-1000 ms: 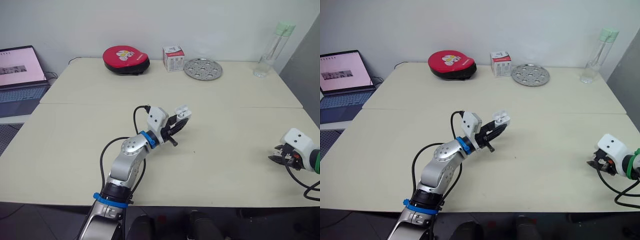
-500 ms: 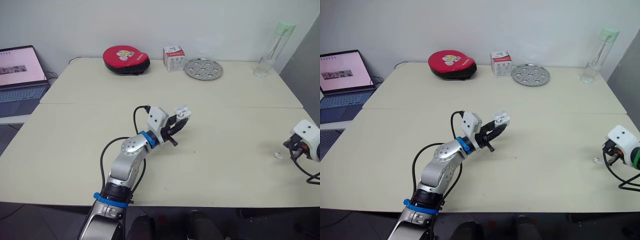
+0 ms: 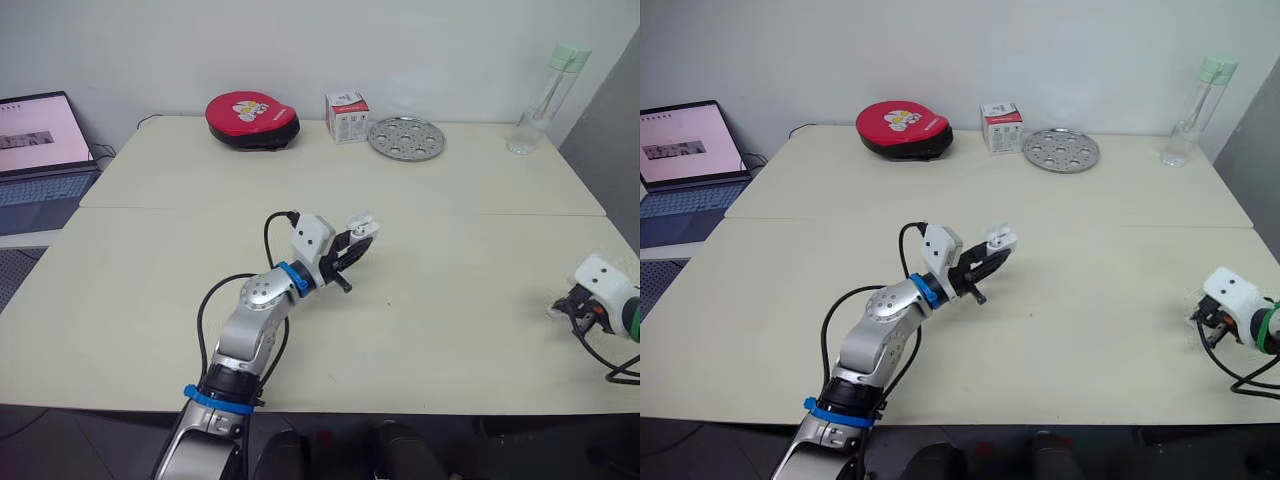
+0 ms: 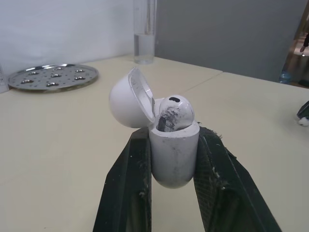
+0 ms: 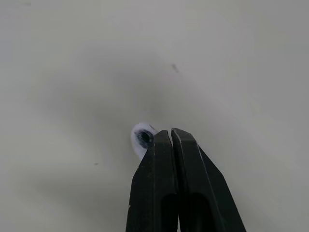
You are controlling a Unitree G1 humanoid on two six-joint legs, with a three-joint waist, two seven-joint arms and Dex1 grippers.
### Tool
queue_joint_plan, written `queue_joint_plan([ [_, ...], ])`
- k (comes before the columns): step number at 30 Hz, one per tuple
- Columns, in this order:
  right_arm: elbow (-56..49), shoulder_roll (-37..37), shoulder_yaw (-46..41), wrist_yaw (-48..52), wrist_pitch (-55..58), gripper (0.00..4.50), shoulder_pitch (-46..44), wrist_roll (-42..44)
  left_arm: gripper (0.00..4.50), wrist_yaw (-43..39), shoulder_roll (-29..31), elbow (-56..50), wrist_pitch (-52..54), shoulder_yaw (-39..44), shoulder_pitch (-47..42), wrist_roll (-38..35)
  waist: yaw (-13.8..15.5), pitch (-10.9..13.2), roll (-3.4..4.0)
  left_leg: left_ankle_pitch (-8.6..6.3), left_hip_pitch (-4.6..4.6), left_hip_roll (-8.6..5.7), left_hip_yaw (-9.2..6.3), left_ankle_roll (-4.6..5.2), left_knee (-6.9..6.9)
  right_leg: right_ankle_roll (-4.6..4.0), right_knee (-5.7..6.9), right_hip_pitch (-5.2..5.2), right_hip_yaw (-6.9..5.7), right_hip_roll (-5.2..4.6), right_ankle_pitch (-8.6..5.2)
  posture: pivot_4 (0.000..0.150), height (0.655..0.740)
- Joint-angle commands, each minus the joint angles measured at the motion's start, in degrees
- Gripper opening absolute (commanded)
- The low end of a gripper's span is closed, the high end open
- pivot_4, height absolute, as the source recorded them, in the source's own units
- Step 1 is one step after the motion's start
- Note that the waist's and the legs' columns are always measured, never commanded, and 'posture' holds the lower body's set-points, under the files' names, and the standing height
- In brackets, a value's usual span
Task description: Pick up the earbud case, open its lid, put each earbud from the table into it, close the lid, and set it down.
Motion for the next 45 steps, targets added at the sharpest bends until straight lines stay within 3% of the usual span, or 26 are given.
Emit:
queue_joint_plan([
  [1,-2.86,-1.04,-2.54,0.38,1.29,0.06,0.6,1.08,0.76,-0.32,-0.27,-1.21,-1.81,0.22,-1.36,0.05,-0.01,0.0,0.0,0.0,0.0,0.0,0.01,0.0,0.0,0.0,0.0,0.0,0.02,0.0,0.0,0.15,0.74],
  [11,-2.04,-2.47,-4.06,-0.72,-2.66,0.06,-1.18,0.59,0.76,-0.41,-0.6,-1.32,-1.67,0.01,-1.12,-0.04,-0.03,0.0,0.0,0.0,0.0,-0.01,0.01,0.0,0.0,0.0,0.0,0.0,0.01,0.0,0.0,0.15,0.74],
  [15,-1.03,-6.84,-1.66,6.37,-7.37,0.21,-4.31,0.78,0.76,-0.54,-0.87,-1.33,-1.67,-0.25,-1.0,-0.05,-0.07,0.0,0.02,0.0,0.05,-0.04,0.05,0.0,0.0,0.0,0.02,-0.01,0.08,0.01,0.0,0.15,0.74],
  [17,-0.18,-9.72,1.08,12.19,-11.73,0.62,-5.62,0.28,0.76,-0.56,-1.13,-1.27,-1.51,-0.23,-1.01,-0.22,-0.05,0.0,0.0,0.0,0.05,-0.03,0.04,0.01,-0.01,0.0,0.01,-0.01,0.06,0.02,0.0,0.15,0.74],
  [21,2.27,-13.82,8.74,23.1,-18.35,2.05,-9.97,-3.23,0.76,-0.61,-1.69,-1.59,-1.27,-0.53,-0.8,-0.36,-0.06,0.02,-0.02,-0.01,0.06,-0.02,0.03,0.01,-0.01,0.0,-0.04,0.01,0.03,0.05,0.0,0.15,0.74],
  [27,8.21,-11.2,18.85,26.89,-25.14,4.07,-19.15,-12.97,0.76,0.32,-1.96,-2.73,-1.44,-0.62,0.74,-0.02,-0.18,0.01,0.0,-0.01,0.12,-0.01,0.1,0.01,-0.01,0.0,0.0,-0.01,0.16,0.03,0.0,0.15,0.74],
  [42,21.63,-4.06,25.08,24.46,-31.61,4.07,-28.77,-23.28,0.76,2.12,-0.92,-6.75,0.27,-0.12,3.64,-0.02,-0.06,0.01,0.0,-0.01,0.22,0.01,0.2,0.01,-0.01,-0.02,0.06,-0.01,0.32,-0.03,0.0,0.15,0.74],
  [45,21.91,-3.57,24.74,24.92,-31.63,3.51,-28.35,-23.17,0.76,2.25,-0.74,-6.96,0.43,-0.07,3.83,-0.09,-0.09,0.01,-0.01,-0.01,0.28,0.01,0.23,0.01,-0.01,-0.02,0.08,0.03,0.35,-0.03,0.0,0.15,0.74],
])
